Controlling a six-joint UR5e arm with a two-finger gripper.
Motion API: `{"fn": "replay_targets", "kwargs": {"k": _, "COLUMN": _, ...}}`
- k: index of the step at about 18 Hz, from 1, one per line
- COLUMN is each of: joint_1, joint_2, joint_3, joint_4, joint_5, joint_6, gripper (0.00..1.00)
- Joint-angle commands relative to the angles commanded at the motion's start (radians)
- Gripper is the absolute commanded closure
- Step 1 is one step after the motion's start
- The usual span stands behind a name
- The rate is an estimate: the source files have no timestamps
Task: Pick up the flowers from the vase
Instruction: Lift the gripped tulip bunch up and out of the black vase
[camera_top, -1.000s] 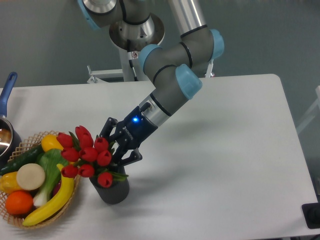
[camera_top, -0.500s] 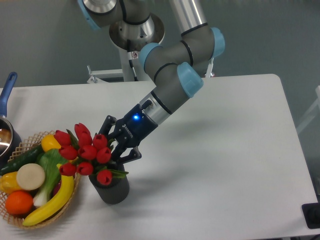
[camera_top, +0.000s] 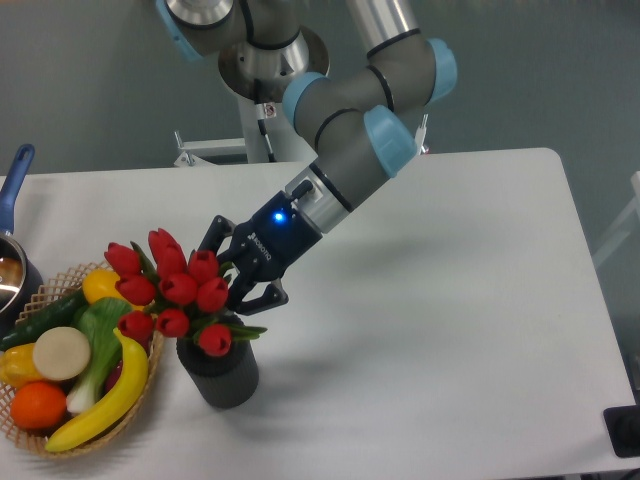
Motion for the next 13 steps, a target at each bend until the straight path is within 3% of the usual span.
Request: {"fn": "replay_targets", "kwargs": {"k": 13, "joint_1": 0.006, "joint_2": 0.075, "joint_3": 0.063, "joint_4": -0.002, "joint_5": -0.002, "joint_6": -0.16, "gripper": 0.57}}
